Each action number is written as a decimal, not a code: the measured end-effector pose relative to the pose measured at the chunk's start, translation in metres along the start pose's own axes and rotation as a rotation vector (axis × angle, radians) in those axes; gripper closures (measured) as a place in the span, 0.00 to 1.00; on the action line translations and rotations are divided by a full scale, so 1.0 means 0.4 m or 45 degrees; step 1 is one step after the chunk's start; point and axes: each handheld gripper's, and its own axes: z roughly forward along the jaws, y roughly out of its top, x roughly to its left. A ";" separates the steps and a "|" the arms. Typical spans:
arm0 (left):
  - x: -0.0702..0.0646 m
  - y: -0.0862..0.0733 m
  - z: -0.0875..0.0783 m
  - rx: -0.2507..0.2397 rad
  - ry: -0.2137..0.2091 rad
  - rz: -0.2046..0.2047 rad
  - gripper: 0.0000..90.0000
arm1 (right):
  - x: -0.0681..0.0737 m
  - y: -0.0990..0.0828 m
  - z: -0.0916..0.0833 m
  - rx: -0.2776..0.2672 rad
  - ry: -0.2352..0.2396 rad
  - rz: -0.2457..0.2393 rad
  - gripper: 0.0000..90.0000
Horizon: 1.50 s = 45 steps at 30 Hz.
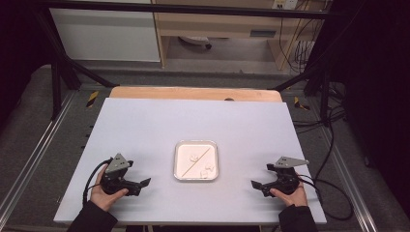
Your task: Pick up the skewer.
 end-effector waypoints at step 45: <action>-0.130 0.171 0.083 0.069 0.019 0.067 0.07 | 0.002 -0.001 0.001 0.004 -0.008 -0.010 0.01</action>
